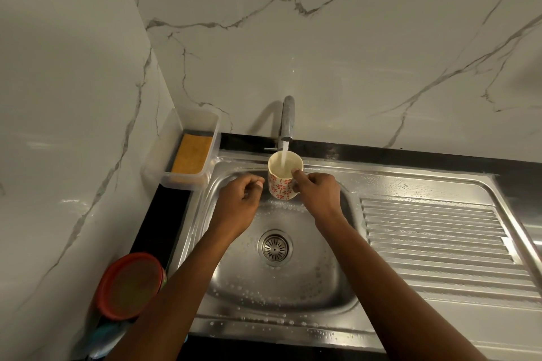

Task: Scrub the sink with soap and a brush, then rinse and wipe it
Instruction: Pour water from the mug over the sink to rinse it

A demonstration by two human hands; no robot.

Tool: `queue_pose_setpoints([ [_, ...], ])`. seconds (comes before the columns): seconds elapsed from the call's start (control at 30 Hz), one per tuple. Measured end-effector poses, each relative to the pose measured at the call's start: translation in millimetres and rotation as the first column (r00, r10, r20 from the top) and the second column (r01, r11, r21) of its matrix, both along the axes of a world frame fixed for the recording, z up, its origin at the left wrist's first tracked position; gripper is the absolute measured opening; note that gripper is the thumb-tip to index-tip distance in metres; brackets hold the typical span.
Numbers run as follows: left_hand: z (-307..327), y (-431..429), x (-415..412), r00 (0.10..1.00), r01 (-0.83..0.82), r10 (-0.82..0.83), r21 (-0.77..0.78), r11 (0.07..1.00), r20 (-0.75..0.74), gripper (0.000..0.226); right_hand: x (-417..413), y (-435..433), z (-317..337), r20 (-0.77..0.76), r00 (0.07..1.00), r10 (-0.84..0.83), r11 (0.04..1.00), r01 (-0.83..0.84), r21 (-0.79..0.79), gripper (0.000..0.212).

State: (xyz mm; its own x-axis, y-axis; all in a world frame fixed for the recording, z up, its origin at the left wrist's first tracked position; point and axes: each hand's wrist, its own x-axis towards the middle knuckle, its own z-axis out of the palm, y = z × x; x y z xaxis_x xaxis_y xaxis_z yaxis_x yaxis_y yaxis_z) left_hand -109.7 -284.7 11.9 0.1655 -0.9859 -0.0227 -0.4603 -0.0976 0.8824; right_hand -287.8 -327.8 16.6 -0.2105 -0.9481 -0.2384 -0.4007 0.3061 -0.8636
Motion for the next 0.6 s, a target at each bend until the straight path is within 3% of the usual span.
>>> queue_pose_setpoints([
  [0.6,-5.3,31.6,-1.6,1.0,-0.024,0.025,0.054,0.998,-0.017,0.018,-4.9,8.1,1.1,0.008,0.999,0.042,0.999,-0.042,0.001,0.035],
])
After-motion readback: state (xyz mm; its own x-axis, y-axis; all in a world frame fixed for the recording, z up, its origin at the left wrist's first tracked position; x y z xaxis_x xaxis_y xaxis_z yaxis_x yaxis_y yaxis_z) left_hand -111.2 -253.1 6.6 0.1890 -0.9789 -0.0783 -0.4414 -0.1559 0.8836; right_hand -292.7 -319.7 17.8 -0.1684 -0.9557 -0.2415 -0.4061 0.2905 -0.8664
